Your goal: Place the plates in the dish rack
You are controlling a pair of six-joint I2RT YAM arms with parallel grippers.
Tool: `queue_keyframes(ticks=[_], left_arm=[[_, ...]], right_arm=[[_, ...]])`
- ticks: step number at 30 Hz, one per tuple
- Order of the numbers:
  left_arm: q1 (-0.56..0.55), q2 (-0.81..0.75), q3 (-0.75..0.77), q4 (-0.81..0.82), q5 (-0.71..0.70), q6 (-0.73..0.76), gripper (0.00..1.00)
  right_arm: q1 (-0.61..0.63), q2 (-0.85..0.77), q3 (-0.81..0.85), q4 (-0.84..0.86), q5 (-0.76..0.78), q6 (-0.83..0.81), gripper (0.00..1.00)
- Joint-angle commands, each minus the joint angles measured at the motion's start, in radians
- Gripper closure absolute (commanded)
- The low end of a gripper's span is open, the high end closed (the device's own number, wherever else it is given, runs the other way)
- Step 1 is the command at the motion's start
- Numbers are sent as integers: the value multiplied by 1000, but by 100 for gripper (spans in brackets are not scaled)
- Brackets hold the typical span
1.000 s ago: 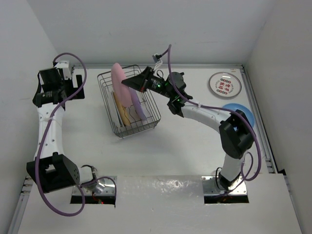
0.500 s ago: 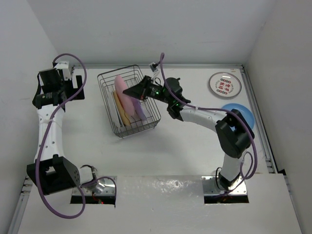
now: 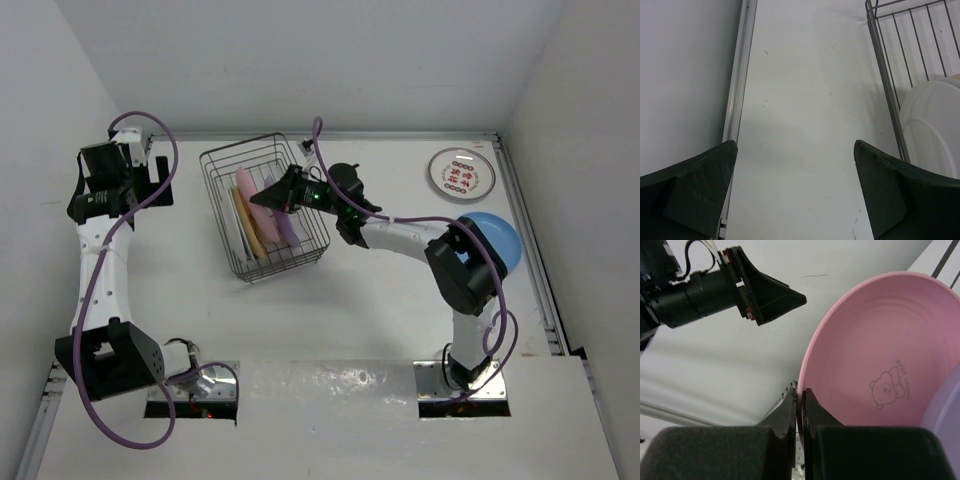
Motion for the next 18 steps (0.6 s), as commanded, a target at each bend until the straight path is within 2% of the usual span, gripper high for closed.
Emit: queue_keyframes(ticks=[1,4,10,15,18], left_arm=[[-7,-33,-8,25,-7,4,1],[-7,-31,-11,21,-13,7,1],[-7,-31,-16,30,-14,7,1],[-7,-33,-13,31,-17,5,1],[-7,-33,-14,31,-17,7,1]], right_arm=[[7,33,-4,67,-8,92,100],[8,12,7,170,20,179,100],[11,-63,26,194,102,236,100],[22,-115,-59,121,164,126,100],[20,-91,-91,124,161,132,100]])
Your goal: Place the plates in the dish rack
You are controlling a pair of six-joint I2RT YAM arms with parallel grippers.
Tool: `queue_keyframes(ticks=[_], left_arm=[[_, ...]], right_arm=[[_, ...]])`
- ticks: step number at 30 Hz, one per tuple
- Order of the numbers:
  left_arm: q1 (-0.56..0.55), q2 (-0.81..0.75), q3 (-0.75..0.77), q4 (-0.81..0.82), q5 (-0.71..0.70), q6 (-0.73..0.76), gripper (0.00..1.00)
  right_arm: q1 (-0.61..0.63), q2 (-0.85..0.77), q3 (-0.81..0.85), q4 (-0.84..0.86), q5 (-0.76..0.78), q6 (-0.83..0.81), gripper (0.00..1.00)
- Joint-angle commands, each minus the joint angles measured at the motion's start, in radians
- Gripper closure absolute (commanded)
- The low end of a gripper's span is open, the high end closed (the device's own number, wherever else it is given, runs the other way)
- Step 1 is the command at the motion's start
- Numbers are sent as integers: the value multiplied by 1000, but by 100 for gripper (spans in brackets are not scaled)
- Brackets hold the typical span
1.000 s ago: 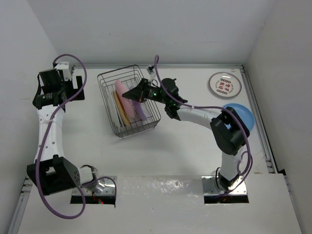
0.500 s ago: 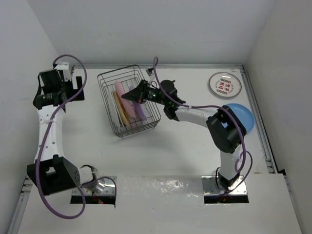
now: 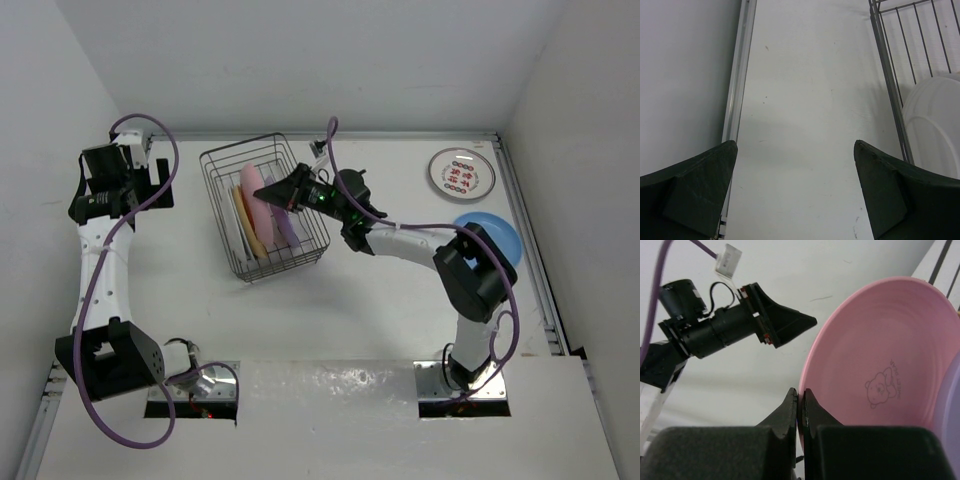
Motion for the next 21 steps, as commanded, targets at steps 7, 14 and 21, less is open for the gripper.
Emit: queue_keyframes(ticks=[7,14,21], left_arm=[[-7,-31,6,30,-14,12,1],[-7,-27,14,24,-15,14,1],[-7,-19,14,34,-14,14,1]], right_arm=[[21,60,-1,22,3,-61,100],[24,62,-2,-94,27,-216,100],[47,99,71,-217,9,-342,99]])
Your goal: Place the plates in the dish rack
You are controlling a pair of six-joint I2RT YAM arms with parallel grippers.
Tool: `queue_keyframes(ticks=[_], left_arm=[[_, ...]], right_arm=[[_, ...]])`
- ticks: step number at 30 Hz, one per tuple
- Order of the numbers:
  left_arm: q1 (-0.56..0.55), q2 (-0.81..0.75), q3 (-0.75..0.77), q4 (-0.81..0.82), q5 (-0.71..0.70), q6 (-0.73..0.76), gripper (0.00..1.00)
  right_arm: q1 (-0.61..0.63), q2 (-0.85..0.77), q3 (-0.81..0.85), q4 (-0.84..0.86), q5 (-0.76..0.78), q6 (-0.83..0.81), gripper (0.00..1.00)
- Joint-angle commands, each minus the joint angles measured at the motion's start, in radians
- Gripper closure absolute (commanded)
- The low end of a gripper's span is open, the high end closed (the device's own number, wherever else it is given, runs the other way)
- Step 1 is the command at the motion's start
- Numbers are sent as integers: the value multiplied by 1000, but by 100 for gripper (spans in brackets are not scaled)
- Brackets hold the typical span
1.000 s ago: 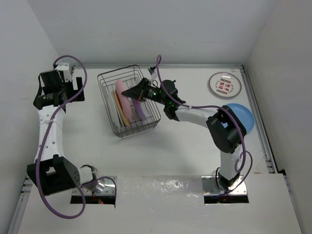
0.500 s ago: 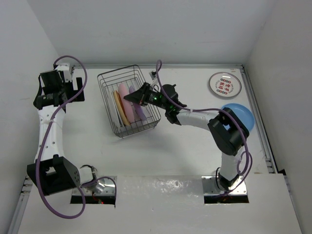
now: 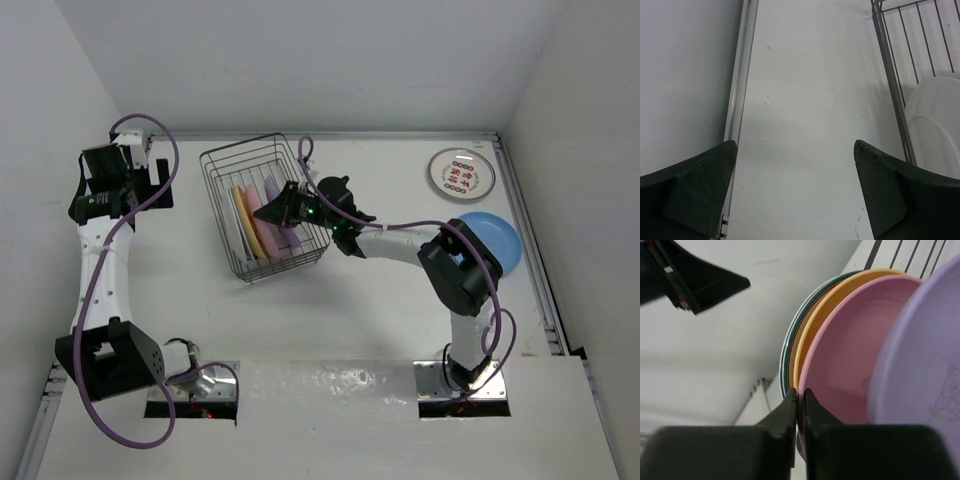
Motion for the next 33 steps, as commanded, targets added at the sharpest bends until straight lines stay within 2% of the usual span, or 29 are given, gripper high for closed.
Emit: queue_keyframes(ticks=[1,5,9,10,13,14,15,17,19,20,22,23,25,26,29,32,33], left_arm=[[-7,-17,13,34,-7,8,1],[-7,-19,8,34,-7,10,1],[-7,-20,0,32,-7,16,1],[-8,-20,0,32,-6,18,1],[-7,-20,-1,34,-1,18,1],[-8,-22,-1,34,-1,18,1],[-7,-20,-1,34,-1,19,1],[-7,-19,-1,29,2,25,1],[-7,-14,3,26,8,27,1],[-7,-13,3,26,8,30,1],[-7,-5,5,30,11,30,1],[-7,-4,6,29,11,31,1],[-7,3,11,30,14,31,1],[-7,3,11,29,14,31,1],[-7,7,20,29,17,27,1],[-8,9,17,27,22,24,1],[-7,12,16,29,20,24,1]], right_arm=[[23,22,81,-98,-10,-133,89],[35,30,123,-125,-54,-140,69],[35,-22,144,-159,-74,-181,62],[37,-36,150,-183,-73,-237,61],[37,-108,174,-329,-48,-380,54],[38,-131,175,-424,-33,-421,51],[37,-153,181,-479,-18,-467,44],[32,-219,215,-640,22,-601,38],[29,-259,252,-745,42,-744,23],[28,-285,306,-848,62,-794,18],[21,-299,364,-941,79,-909,9],[2,-302,423,-1022,72,-932,8],[-64,-309,463,-1075,64,-954,6],[-101,-325,473,-1089,55,-951,2],[-271,-337,442,-1087,82,-948,1],[-411,-242,437,-1136,286,-1040,4],[-449,-204,442,-1171,418,-1125,5]])
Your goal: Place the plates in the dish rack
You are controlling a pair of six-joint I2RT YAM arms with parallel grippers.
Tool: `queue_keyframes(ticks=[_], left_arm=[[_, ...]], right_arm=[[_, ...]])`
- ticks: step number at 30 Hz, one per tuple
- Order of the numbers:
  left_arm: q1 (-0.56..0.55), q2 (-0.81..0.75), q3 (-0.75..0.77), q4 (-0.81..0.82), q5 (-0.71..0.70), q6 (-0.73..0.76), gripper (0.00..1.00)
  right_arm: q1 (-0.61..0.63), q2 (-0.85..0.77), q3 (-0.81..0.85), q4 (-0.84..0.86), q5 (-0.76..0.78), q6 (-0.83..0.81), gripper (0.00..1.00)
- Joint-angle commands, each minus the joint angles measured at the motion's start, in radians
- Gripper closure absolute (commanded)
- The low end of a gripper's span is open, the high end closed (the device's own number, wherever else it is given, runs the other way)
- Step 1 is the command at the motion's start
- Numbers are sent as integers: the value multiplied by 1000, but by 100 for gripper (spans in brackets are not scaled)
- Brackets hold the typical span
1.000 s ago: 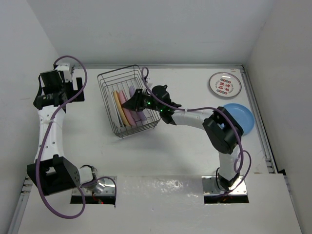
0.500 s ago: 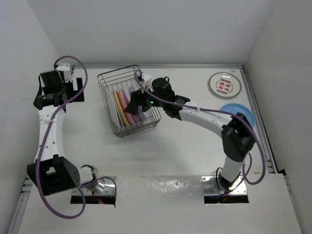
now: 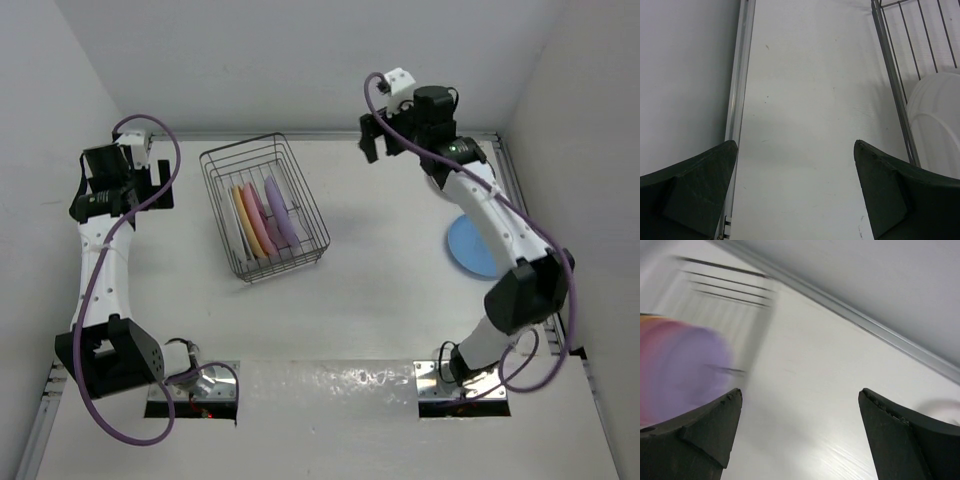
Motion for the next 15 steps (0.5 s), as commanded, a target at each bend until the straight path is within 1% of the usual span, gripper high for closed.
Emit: queue_keyframes(ticks=[1,2,3,4,5,6,8,9,11,12,13,15], left_arm=[[-7,4,14,29,11,-1,1],[-7,12,14,29,8,-3,1],[-7,14,17,29,5,-3,1],[-7,15,21,27,5,0,1],[-7,18,25,29,0,3,1],[-7,23,28,29,-4,5,1],[-8,32,33,26,-15,10,1],[-8,37,34,24,-15,13,1],[-7,47,39,20,-17,20,1],[-5,51,39,18,-39,23,1],[-7,55,44,18,-47,28,1],[-7,69,50,18,-55,33,1]], right_arm=[[-99,157,29,-179,302,-210,5],[-110,268,70,-222,344,-290,5],[-120,327,119,-271,438,-322,4],[-133,384,214,-355,488,-356,4],[-136,478,245,-383,581,-429,5],[-136,513,265,-402,629,-463,5],[-137,554,250,-371,712,-529,6],[-143,565,229,-315,736,-548,8],[-150,556,134,-231,741,-598,9],[-156,551,103,-154,741,-614,11],[-160,556,68,-132,747,-631,12],[-176,599,87,-135,758,-642,14]])
